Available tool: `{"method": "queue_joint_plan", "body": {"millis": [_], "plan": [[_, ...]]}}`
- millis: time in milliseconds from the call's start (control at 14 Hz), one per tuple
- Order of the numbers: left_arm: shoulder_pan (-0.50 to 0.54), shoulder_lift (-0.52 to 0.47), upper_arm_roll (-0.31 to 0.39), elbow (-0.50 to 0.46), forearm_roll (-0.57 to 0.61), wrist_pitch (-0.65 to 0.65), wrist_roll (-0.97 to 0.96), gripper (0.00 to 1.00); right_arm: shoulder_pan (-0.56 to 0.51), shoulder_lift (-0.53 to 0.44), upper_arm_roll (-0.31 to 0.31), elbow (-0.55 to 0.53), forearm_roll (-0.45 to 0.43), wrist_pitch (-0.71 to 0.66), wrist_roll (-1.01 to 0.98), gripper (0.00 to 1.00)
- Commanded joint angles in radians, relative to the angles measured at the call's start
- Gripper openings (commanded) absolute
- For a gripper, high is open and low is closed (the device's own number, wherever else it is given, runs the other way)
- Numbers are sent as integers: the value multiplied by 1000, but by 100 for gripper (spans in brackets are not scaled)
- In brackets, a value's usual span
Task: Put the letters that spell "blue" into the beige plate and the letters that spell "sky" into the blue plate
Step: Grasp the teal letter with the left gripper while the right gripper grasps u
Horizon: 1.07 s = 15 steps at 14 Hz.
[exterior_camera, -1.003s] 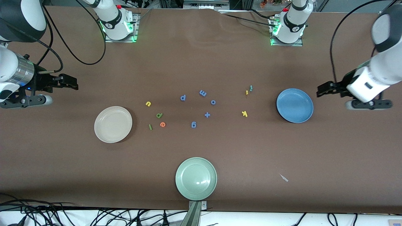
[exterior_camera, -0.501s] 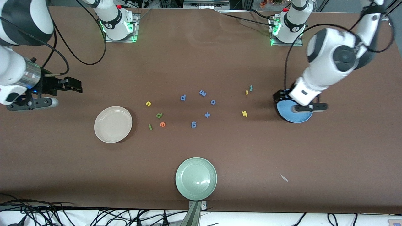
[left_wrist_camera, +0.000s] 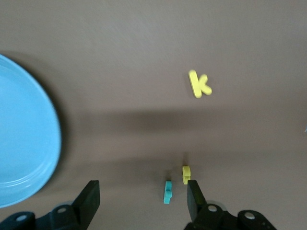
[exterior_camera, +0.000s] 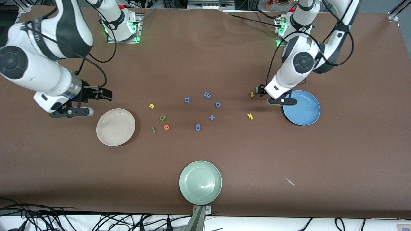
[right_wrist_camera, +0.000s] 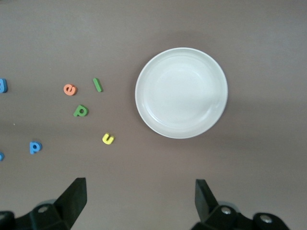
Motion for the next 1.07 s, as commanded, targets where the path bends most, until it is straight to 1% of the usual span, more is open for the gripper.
{"method": "queue_joint_plan", "body": {"millis": [0, 143, 287, 358, 501, 645, 716, 788, 1003], "plan": [[-10, 71, -9, 0, 79, 60, -24, 75, 30, 13, 1, -81, 2, 111, 71, 100], [-10, 89, -9, -18, 117, 69, -41, 72, 58, 32, 1, -153, 2, 211, 134, 100], [-11, 89, -11, -30, 123, 69, -41, 70, 94, 70, 1, -185, 2, 262, 224, 100], [-11, 94, -14, -39, 123, 81, -41, 68, 102, 90, 1, -192, 3, 283, 272, 100], [-10, 89, -15, -82, 123, 155, -39, 68, 134, 133, 2, -193, 8, 333, 347, 100], [-10, 89, -29, -84, 123, 158, -41, 69, 139, 182, 4, -195, 19, 376, 416, 100], [-10, 89, -29, -92, 123, 160, -41, 69, 150, 200, 14, -201, 19, 400, 454, 100], [-10, 85, -30, -99, 123, 161, -41, 69, 154, 204, 24, -218, 19, 425, 482, 100], [-10, 80, -43, -110, 123, 161, -50, 69, 156, 199, 25, -277, 19, 477, 501, 100]]}}
